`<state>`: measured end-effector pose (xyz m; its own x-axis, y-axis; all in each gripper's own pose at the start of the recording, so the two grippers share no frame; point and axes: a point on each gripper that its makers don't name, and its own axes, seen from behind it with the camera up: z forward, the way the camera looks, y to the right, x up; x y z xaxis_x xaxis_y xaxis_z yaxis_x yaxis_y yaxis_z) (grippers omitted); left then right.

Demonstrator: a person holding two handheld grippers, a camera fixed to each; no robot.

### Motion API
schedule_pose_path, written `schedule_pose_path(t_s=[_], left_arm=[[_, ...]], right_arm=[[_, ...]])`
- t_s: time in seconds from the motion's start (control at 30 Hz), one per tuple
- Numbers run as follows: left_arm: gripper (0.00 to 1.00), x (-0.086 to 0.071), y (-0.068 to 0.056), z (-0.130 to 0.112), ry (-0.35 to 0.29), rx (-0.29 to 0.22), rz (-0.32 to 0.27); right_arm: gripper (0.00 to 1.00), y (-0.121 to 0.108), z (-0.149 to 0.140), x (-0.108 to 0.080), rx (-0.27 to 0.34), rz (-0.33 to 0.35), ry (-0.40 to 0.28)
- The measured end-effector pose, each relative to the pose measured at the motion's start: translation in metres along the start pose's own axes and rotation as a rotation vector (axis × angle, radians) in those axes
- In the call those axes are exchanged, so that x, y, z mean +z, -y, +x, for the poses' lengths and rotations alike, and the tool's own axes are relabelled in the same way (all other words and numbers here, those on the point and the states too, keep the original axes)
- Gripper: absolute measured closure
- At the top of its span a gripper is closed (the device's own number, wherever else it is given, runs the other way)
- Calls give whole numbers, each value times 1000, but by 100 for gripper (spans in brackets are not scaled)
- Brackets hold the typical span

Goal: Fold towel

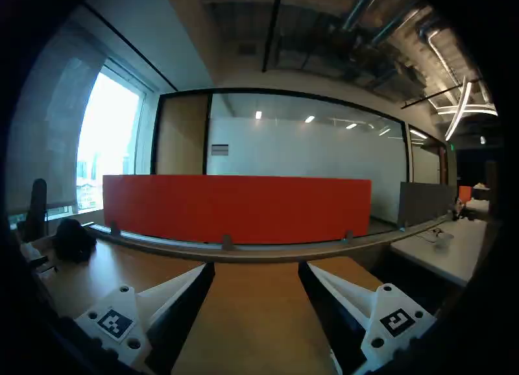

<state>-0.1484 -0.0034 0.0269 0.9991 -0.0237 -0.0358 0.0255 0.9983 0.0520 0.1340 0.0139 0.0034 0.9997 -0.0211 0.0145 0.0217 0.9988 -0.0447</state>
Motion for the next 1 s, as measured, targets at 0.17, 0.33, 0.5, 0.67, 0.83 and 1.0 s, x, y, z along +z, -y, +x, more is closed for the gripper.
schedule_pose_path(t_s=[0.17, 0.33, 0.5, 0.67, 0.83, 1.0], left_arm=[[3, 0, 0, -1, 0, 0, 0], [3, 0, 0, -1, 0, 0, 0], [3, 1, 0, -1, -1, 0, 0], [3, 1, 0, -1, -1, 0, 0], [3, 1, -1, -1, -1, 0, 0], [3, 0, -1, -2, -1, 0, 0]], right_arm=[[0, 5, -20, 0, 2, 20, 1], [0, 6, -45, 1, 18, 23, 5], [0, 5, -71, 2, 27, 24, 7], [0, 8, -94, 3, 24, 33, 3], [0, 7, -114, 3, 23, 26, 9], [0, 8, -131, 4, 29, 24, 16]])
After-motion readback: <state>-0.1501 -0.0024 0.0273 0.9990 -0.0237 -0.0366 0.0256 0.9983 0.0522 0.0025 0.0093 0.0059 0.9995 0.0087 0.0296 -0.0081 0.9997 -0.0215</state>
